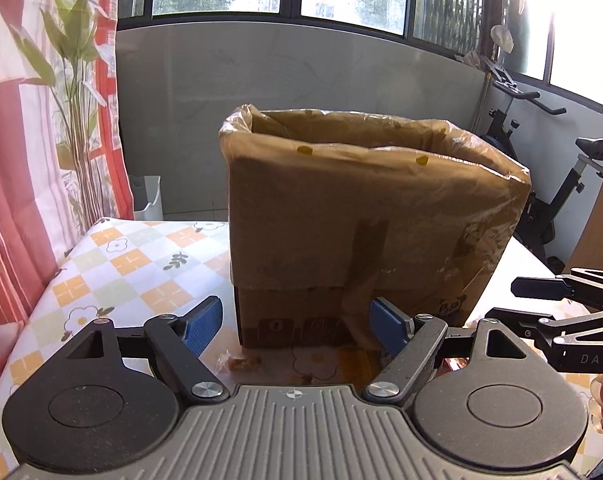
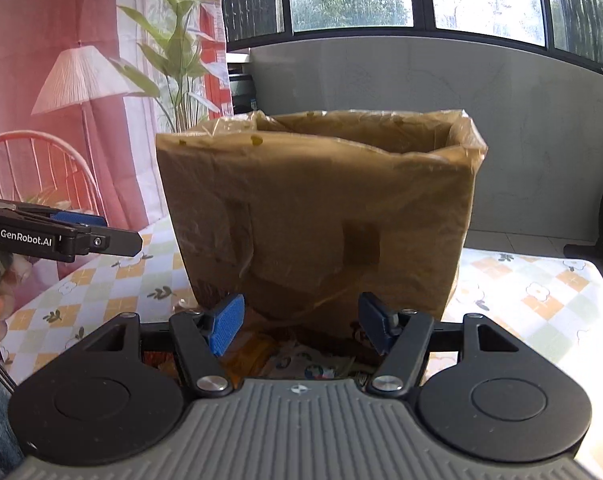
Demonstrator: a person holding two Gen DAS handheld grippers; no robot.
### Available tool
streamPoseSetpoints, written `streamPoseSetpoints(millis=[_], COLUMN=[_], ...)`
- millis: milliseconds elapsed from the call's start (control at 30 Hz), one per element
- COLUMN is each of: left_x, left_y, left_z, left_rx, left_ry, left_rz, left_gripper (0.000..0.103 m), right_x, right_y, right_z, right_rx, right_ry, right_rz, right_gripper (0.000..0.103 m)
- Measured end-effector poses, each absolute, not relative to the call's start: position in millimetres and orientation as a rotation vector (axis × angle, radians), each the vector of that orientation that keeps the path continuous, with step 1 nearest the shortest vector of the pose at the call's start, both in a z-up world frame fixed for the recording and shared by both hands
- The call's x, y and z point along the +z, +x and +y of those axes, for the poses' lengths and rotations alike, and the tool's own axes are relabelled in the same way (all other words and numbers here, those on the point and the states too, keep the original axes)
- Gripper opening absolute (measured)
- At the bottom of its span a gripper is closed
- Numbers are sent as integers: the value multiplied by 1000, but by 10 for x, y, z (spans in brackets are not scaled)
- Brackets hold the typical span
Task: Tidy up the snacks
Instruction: 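Lower the right tool onto the brown pastry package while the left tool approaches the red packet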
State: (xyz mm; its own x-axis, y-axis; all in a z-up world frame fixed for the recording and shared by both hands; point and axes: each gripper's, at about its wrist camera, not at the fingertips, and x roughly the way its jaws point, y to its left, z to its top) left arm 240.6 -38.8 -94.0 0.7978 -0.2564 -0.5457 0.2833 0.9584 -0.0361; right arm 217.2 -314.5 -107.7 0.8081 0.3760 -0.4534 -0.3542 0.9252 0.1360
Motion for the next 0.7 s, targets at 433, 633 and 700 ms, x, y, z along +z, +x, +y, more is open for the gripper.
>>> streamPoseSetpoints(millis=[433,633,700], left_x=[-1469,-1578,-1602], left_y=[2234,2205,2193], left_z=[-255,-341,-380], left_rx=[-230,-247,-254], left_ry=[-42,-28,-22], left_rz=[695,731,735], left_gripper=[82,82,82], right_x=[-1706,-1845,-1880], right_y=[1849,1791,1777], right_z=[-3040,-2897,-2876], right_rx=[426,470,466], right_ry=[3,-65,-82], right_rz=[691,721,717], right_gripper=[85,88,88])
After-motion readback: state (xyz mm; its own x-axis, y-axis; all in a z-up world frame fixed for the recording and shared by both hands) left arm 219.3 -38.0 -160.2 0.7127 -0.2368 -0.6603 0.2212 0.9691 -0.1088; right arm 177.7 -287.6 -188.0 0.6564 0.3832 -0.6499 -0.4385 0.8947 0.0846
